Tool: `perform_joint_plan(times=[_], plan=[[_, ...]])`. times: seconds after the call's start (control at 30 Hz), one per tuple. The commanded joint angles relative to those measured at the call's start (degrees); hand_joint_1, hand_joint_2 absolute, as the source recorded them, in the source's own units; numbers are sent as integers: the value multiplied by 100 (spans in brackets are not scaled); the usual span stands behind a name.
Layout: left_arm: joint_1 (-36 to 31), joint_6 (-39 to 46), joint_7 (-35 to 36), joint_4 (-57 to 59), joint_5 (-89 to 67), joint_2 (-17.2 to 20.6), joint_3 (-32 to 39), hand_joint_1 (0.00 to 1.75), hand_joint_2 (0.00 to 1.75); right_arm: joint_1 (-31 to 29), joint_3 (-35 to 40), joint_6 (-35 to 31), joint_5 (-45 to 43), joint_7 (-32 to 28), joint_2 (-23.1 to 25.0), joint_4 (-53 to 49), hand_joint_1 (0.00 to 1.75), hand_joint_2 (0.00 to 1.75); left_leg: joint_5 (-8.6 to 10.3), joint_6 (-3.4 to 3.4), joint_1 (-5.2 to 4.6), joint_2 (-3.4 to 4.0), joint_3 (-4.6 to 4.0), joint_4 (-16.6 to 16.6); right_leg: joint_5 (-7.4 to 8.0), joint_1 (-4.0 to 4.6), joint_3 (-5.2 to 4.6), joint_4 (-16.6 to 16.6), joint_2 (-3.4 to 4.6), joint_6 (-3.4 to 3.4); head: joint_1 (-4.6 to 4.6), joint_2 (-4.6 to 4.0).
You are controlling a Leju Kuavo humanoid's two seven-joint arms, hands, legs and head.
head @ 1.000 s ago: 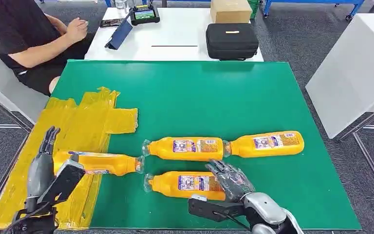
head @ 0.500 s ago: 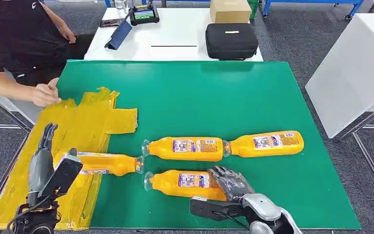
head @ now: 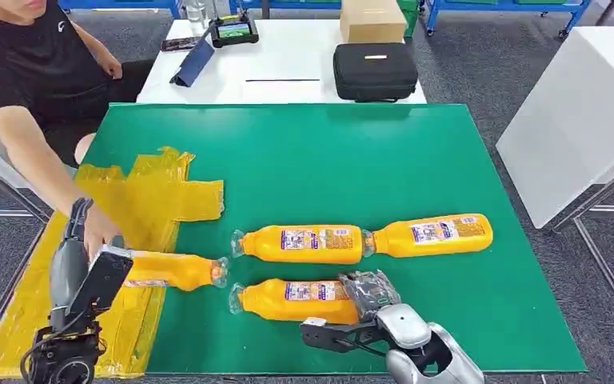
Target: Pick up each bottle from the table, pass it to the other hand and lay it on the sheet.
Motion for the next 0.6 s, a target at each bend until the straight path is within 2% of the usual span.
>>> perform_joint_plan(times=[0.03, 0.2, 0.33, 0.37, 0.4, 0.43, 0.47, 0.53, 0.57, 0.6], plan=[[-305, -2, -20, 519, 54, 18, -280, 0, 0, 77, 324, 5, 16, 9, -38, 1010, 175, 175, 7, -22, 7, -15, 16, -12, 8, 5, 23, -17, -22, -1, -4, 0], [-331, -11, -44, 550, 71, 18, -291, 0, 0, 54, 312, 27, -141, -31, -45, 1002, 175, 175, 3, -27, 12, -15, 37, -9, 5, 11, 8, -18, -19, -13, -2, 0], [-549, -357, -133, 741, 923, -40, -364, 0, 0, 117, -252, 125, -1598, -210, -204, 383, 175, 175, 4, -25, 15, -24, 36, -6, -4, 14, -7, -16, -29, -10, -2, 0], [-569, -364, -134, 759, 950, -12, -378, 0, 0, 109, -262, 241, -1747, -153, -334, 145, 175, 175, -7, -17, 11, -11, 59, -2, -9, 12, 5, -7, -13, -9, -4, 0], [-570, -361, -134, 758, 954, -8, -382, 0, 0, 108, -270, 287, -1785, -128, -373, 71, 175, 175, 3, -23, 13, -25, 33, -1, -1, 13, -14, -10, -30, -7, -2, 0], [-570, -361, -134, 758, 954, -8, -382, 0, 0, 108, -270, 287, -1785, -128, -373, 71, 175, 175, -5, -17, 8, -16, 58, -3, -4, 9, 6, -6, -18, -13, -4, 0], [-570, -361, -134, 758, 954, -8, -382, 0, 0, 108, -270, 287, -1785, -128, -373, 71, 175, 175, 3, -23, 14, -25, 37, -6, 4, 14, -8, -16, -31, -11, 0, 0], [-558, -360, -133, 754, 956, -5, -380, 0, 0, 135, -252, 286, -1785, -129, -365, 69, 175, 175, -1, -24, 15, -22, 52, -15, -2, 14, 61, -22, -24, -9, -2, 0], [-539, -434, -149, 711, 1170, -17, -368, 0, 0, 156, -306, 235, -1869, -118, -346, 62, 175, 175, 8, -30, 16, -28, 43, -17, 0, 15, 54, -24, -34, -8, -2, 0], [-509, -718, -178, 677, 2086, -71, -280, 0, 0, 225, -535, 34, -2330, -194, -367, -165, 175, 175, 8, -25, 16, -24, 50, -12, 3, 15, 56, -17, -29, -18, -4, 0]])
